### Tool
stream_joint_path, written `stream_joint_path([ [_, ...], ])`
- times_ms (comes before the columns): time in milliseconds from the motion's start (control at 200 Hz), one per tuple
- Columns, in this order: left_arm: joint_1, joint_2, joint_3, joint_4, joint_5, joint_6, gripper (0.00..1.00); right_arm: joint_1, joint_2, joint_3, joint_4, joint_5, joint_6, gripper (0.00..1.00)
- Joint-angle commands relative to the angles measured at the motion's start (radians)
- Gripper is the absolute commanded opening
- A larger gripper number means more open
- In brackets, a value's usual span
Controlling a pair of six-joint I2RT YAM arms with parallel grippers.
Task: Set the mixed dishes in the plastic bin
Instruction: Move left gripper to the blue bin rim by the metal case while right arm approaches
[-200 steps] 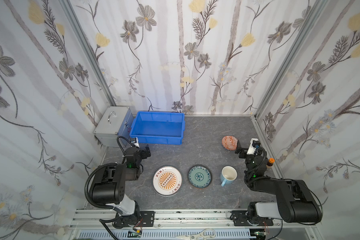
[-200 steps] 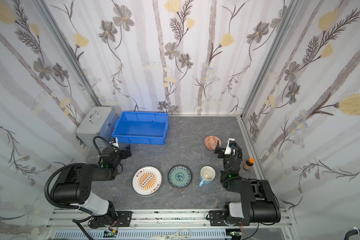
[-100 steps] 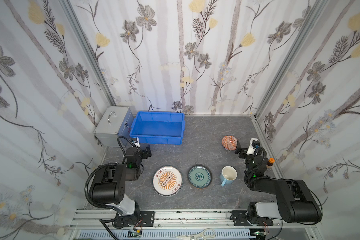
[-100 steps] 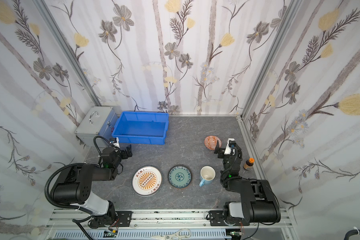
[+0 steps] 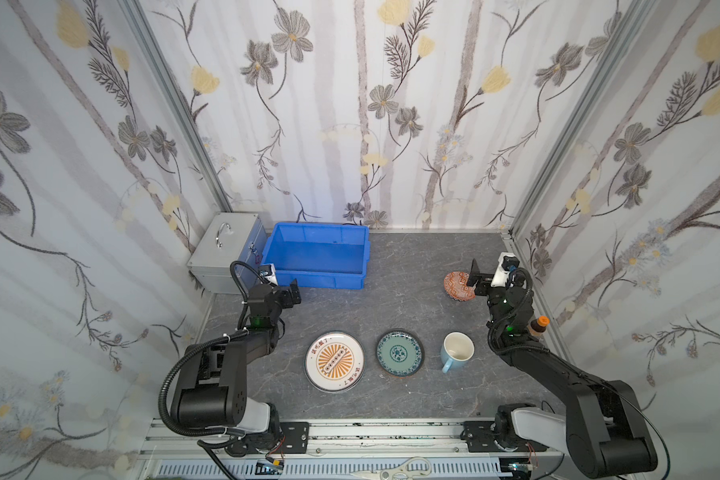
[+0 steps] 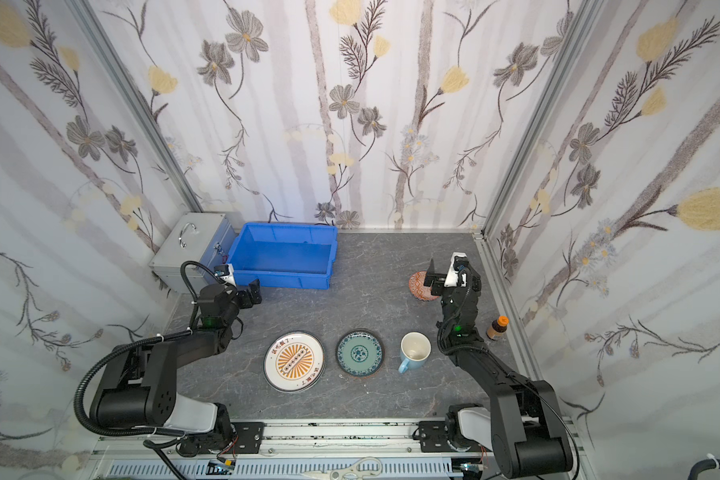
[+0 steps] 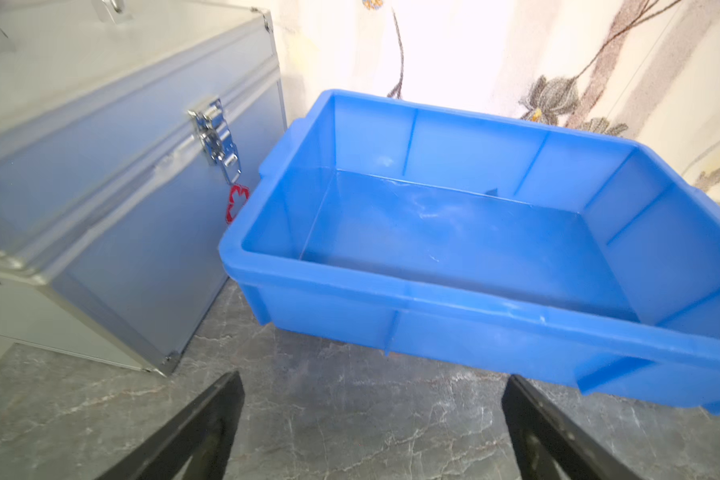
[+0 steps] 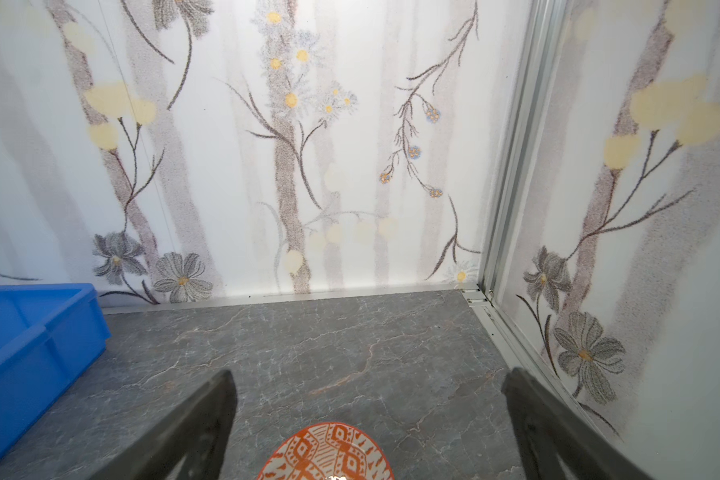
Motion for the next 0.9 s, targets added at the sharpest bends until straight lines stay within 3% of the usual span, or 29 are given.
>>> stream_joint_path([
  [0,-0.021,-0.047,0.051,-0.178,-0.063,0.004,0.99,0.037,-0.042,0.114,-0.263,0.036,-0.005,1.0],
  [125,-0.03,-0.072,0.15,-0.302,-0.104,-0.073,1.0,0.085,-0.038,0.281,-0.472,-0.012,0.056,1.0],
  [270,-0.045,-0.003,0.396,-0.592,-0.15,-0.123,0.98,0.155,0.046,0.447,-0.609,-0.115,0.186,0.99],
  [360,-0.049,0.065,0.551,-0.759,-0.182,-0.155,0.98,0.228,0.159,0.573,-0.665,-0.176,0.255,0.94],
  [570,-0.046,0.28,0.88,-1.088,-0.185,-0.167,0.97,0.392,0.427,0.859,-0.817,-0.149,0.239,0.89],
  [689,-0.031,0.364,0.947,-1.152,-0.145,-0.178,0.95,0.428,0.498,0.921,-0.847,-0.207,0.253,0.89],
  [894,-0.013,0.462,1.07,-1.233,-0.15,-0.161,0.95,0.45,0.51,0.88,-0.829,-0.257,0.255,0.92],
])
